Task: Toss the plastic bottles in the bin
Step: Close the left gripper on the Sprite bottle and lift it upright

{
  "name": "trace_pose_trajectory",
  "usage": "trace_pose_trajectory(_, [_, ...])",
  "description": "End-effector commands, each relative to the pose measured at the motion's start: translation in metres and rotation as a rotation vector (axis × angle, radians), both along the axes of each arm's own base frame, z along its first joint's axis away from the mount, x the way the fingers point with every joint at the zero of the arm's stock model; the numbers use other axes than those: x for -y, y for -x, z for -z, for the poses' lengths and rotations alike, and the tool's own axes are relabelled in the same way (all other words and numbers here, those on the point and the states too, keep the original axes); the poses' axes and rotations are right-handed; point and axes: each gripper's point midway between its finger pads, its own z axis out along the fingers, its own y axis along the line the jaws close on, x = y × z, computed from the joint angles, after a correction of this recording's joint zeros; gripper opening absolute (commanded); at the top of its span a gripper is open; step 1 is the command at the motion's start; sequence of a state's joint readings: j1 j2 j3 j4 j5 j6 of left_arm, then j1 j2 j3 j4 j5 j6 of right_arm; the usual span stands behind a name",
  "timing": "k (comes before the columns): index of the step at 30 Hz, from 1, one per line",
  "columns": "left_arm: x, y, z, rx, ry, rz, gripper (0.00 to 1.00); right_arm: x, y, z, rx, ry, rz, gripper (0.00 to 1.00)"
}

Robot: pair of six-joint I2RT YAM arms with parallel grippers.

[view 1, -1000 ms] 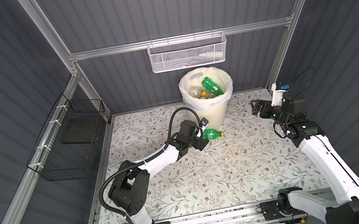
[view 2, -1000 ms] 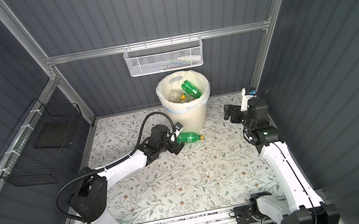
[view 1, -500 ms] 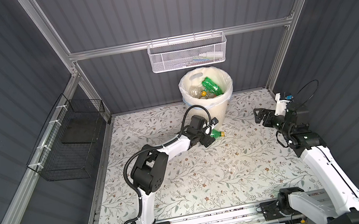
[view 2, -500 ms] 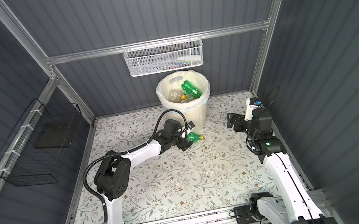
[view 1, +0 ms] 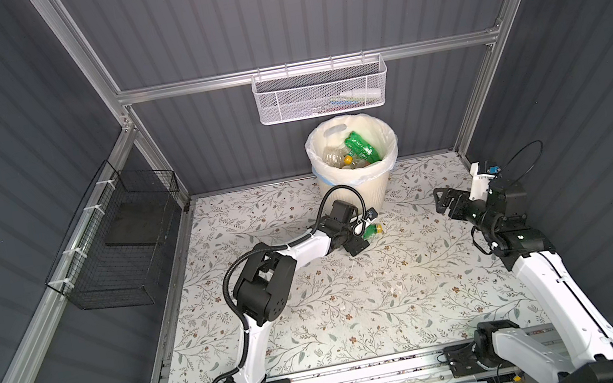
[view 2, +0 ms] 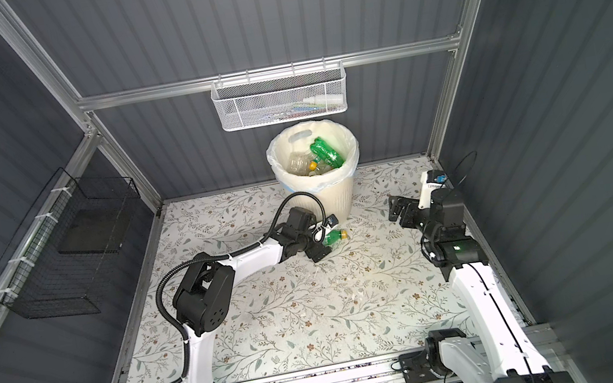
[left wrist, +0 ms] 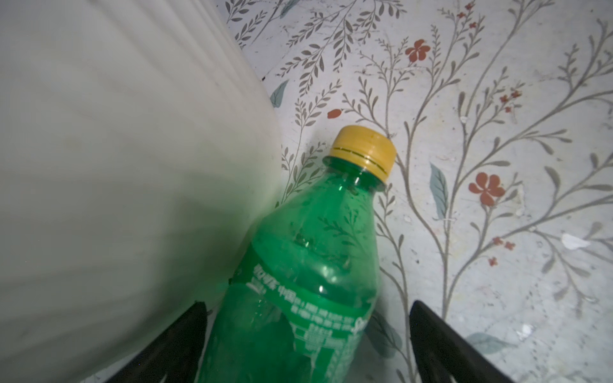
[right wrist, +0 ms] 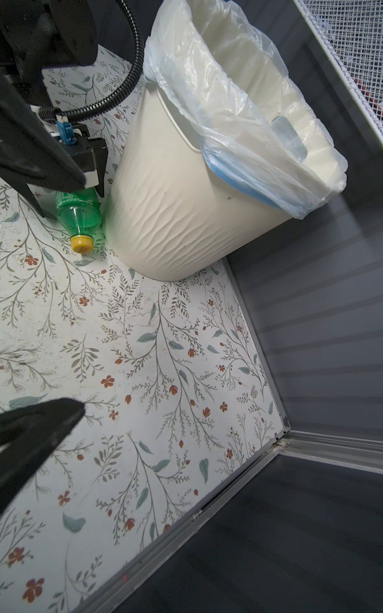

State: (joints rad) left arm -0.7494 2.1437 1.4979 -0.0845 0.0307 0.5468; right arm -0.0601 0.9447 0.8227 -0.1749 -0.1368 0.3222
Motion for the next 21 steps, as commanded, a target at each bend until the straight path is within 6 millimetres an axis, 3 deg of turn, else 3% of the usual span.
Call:
trace_pose_trajectory(1, [0.001,0.014,0.010,-0.045,-0.013,0.028,0.91,-0.001,-0.001,-0.003,0.021,-0.020,-0.005,0.99])
trace_pose_trajectory(6, [-0.002,0.021,0.015,-0.080,-0.013,0.014,0.81,-0.002,-0.001,0.000,0.016,-0.027,-0.008,0.99])
trace_pose_trajectory(11, [-0.005,0.027,0.016,-0.124,0.006,-0.018,0.65,-0.001,0.001,0.001,0.018,-0.025,-0.002,0.99])
trace_pose_trajectory(16, [-0.006,0.030,0.003,-0.130,0.042,-0.040,0.53,0.000,0.003,0.002,0.016,-0.022,0.001,0.99])
trace_pose_trajectory(17, [-0.005,0.030,-0.004,-0.124,0.054,-0.045,0.52,0.001,0.003,0.002,0.016,-0.023,0.002,0.99])
trace_pose_trajectory(18, [-0.013,0.037,0.004,-0.146,0.040,-0.052,0.51,0.001,0.004,0.003,0.014,-0.025,0.003,0.99])
trace_pose_trajectory(21, [-0.016,0.044,-0.013,-0.142,0.075,-0.062,0.50,-0.001,0.004,0.006,0.008,-0.032,-0.002,0.99])
